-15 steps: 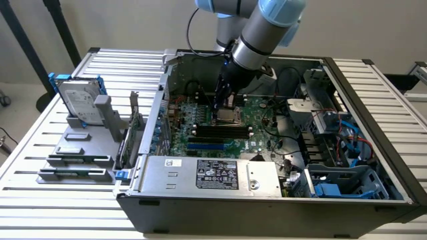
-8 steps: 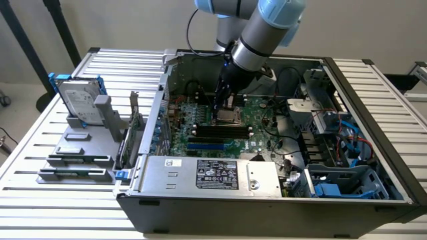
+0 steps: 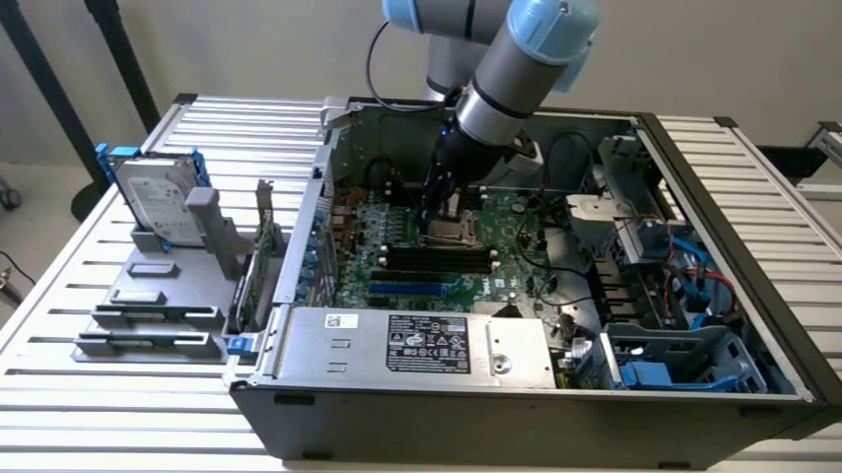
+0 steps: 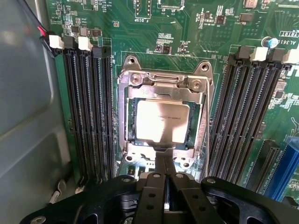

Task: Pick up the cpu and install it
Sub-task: 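Close the cpu cover, then install the first cpu locking lever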

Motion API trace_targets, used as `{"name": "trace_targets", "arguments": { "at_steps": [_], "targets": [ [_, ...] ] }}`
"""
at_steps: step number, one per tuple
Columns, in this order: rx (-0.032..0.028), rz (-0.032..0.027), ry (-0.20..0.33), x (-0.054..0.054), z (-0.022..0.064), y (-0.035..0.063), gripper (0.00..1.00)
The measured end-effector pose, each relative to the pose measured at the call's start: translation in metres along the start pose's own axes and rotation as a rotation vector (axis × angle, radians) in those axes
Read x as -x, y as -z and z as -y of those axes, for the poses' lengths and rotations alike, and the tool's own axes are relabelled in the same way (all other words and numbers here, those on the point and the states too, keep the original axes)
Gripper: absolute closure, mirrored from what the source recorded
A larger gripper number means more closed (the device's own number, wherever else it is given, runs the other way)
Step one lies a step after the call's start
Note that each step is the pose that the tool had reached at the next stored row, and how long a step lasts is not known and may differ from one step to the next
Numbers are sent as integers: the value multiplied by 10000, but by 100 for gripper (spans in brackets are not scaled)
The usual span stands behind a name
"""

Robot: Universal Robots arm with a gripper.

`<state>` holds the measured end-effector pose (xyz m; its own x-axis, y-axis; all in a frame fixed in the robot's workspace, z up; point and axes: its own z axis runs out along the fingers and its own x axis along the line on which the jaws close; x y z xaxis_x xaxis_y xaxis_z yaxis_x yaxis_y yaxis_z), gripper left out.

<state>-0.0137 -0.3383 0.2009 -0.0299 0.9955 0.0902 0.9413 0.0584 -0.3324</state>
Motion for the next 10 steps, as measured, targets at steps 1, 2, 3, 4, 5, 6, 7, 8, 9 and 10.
{"name": "trace_targets", "arguments": {
  "at_steps": [1,2,3,4,5,6,7,8,9,10],
  "targets": [
    [1,-2,-3,1,-3,-9,89],
    [1,-3,-6,2,-6,-16,89],
    [2,-5,-9,2,-8,-23,89],
    [2,-6,-12,3,-10,-30,89],
    [2,-7,-16,4,-13,-36,89],
    [2,-9,-19,4,-15,-42,89],
    [1,-10,-22,5,-16,-47,89],
    [0,-10,-26,6,-17,-50,89],
    [1,-12,-29,6,-18,-53,89],
    [2,-17,-32,6,-18,-53,89]
  ]
}}
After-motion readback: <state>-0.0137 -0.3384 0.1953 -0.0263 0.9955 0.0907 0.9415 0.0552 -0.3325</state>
